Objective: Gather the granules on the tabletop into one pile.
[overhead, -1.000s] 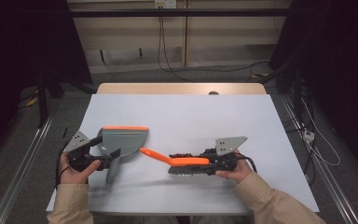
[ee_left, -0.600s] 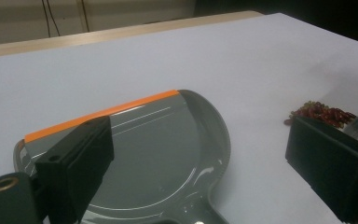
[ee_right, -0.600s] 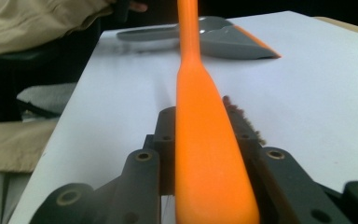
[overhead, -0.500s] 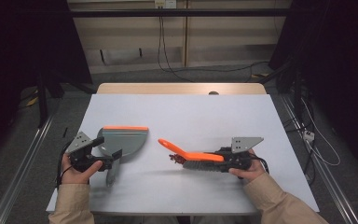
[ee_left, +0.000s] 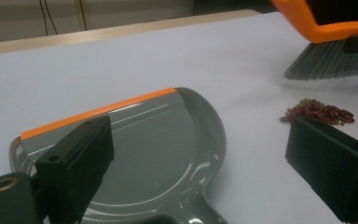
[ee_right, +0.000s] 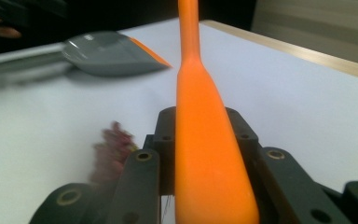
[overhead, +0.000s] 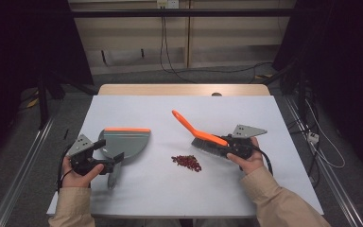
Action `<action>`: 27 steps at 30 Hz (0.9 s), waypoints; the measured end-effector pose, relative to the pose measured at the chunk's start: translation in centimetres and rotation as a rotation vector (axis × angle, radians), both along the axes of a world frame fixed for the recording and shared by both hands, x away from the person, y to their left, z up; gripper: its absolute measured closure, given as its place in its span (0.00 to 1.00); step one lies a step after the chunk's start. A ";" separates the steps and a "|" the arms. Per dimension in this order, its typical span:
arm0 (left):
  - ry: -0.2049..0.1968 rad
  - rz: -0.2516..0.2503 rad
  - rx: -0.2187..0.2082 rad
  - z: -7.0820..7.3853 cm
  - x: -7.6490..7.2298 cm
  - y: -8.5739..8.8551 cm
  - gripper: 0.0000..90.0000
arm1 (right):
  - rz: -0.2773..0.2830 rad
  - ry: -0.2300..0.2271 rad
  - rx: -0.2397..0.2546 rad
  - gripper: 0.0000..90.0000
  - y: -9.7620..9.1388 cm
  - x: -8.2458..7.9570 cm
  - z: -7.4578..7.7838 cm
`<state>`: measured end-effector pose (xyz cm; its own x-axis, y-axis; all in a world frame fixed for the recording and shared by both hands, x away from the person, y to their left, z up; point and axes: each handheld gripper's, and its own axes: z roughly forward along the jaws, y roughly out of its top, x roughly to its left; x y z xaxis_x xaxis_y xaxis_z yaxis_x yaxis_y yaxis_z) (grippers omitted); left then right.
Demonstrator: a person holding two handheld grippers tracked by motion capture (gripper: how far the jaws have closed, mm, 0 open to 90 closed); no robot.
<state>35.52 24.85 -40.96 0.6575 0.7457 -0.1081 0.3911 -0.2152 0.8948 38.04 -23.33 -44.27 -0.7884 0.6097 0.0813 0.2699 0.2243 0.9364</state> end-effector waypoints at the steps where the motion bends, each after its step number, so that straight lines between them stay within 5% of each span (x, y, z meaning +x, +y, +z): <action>1: 0.001 0.000 -0.001 0.0 -0.1 0.0 0.08 | -0.010 0.003 -0.025 0.79 -0.1 0.1 -0.2; 13: 0.019 -0.017 0.019 -0.1 -0.7 -0.1 0.08 | -0.095 0.089 -0.136 0.74 -0.3 -0.4 0.4; 27: 0.072 0.002 0.058 -0.7 -1.8 -0.6 0.08 | -0.144 0.126 -0.247 0.72 0.5 0.4 2.8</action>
<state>33.71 24.27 -41.68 0.6481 0.7534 -0.1115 0.4548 -0.2654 0.8501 38.44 -22.84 -41.44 -0.6859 0.7277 0.0086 0.4257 0.3916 0.8157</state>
